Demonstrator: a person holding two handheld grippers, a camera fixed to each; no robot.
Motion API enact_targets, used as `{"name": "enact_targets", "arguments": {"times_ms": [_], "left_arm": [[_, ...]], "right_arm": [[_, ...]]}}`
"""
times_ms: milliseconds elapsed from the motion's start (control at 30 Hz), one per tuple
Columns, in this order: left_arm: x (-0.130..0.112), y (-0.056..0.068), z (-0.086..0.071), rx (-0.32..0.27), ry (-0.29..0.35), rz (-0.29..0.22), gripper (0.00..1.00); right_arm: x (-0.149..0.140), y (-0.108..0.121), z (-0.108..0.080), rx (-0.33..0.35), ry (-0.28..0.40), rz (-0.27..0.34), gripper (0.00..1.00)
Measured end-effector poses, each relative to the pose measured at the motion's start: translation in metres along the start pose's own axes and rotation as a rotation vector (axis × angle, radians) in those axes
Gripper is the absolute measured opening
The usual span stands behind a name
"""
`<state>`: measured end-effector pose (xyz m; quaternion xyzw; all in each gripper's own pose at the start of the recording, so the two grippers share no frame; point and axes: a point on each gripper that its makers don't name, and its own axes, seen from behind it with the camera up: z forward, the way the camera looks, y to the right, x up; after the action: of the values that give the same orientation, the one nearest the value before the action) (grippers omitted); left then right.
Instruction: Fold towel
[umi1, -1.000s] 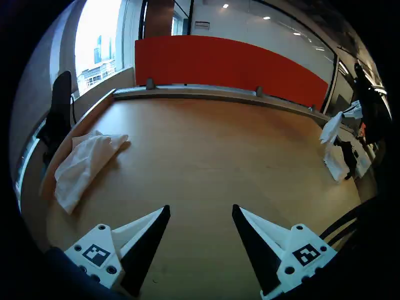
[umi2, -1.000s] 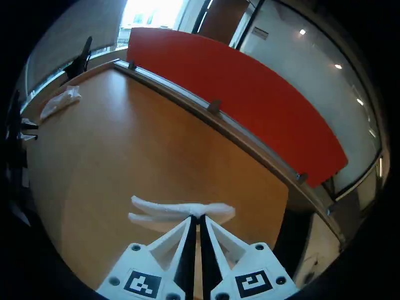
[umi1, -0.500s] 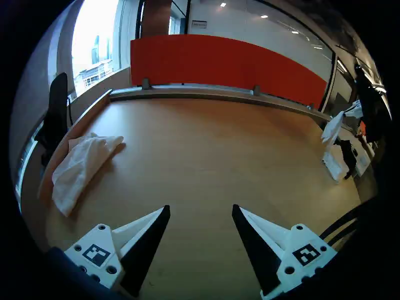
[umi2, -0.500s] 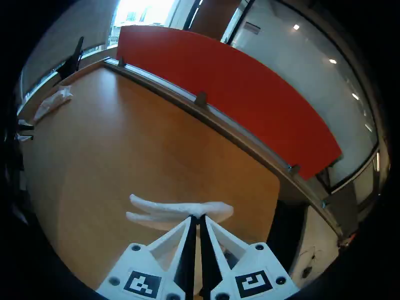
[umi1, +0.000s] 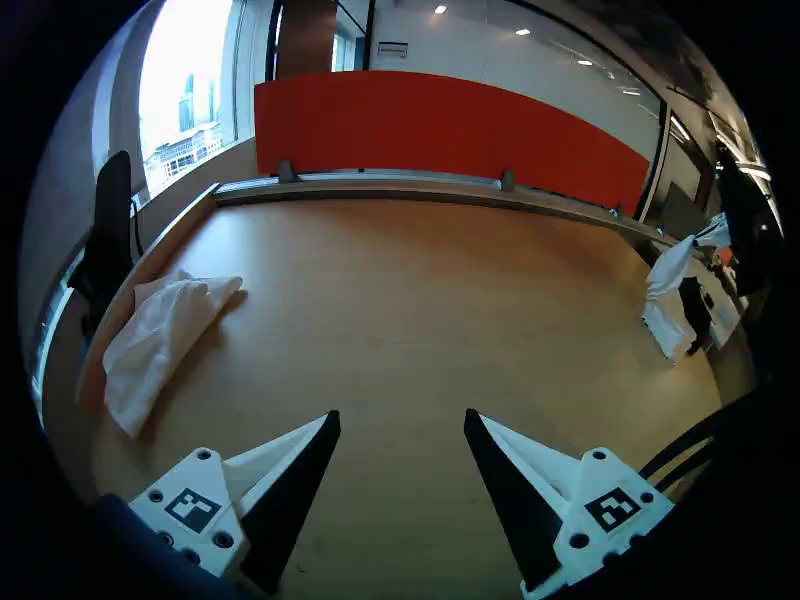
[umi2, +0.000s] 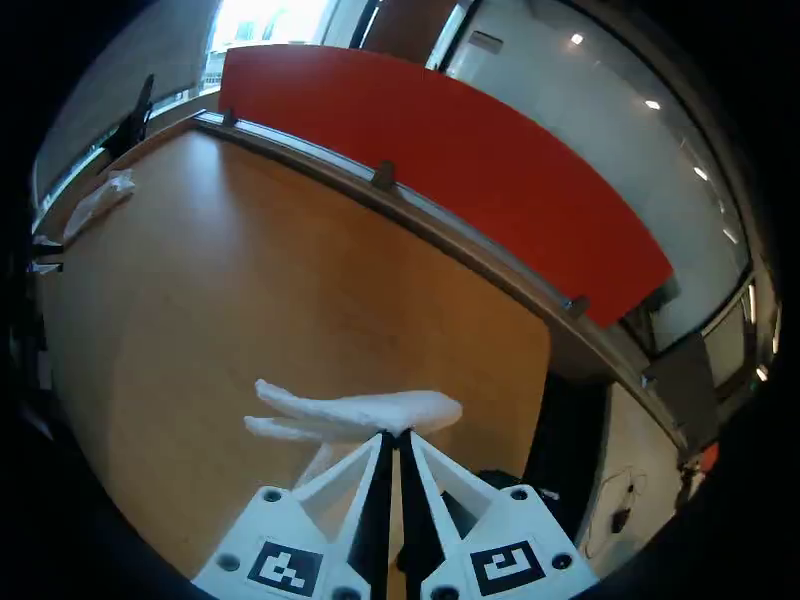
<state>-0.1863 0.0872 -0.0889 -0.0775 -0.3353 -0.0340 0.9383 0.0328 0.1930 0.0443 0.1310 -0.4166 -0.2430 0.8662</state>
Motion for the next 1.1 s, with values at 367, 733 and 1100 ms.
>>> {"name": "enact_targets", "arguments": {"times_ms": [367, 733, 1100], "left_arm": [[0.0, 0.003, -0.001, -0.003, -0.002, 0.011, 0.92], [0.0, 0.008, -0.001, -0.006, -0.006, 0.027, 0.92], [-0.002, 0.008, -0.003, 0.0, -0.011, 0.03, 0.92]], "right_arm": [[-0.079, 0.008, -0.008, -0.024, -0.079, 0.078, 0.05], [-0.135, 0.005, 0.003, -0.029, -0.159, 0.144, 0.05], [-0.158, 0.008, 0.015, -0.047, -0.208, 0.176, 0.05]]}}
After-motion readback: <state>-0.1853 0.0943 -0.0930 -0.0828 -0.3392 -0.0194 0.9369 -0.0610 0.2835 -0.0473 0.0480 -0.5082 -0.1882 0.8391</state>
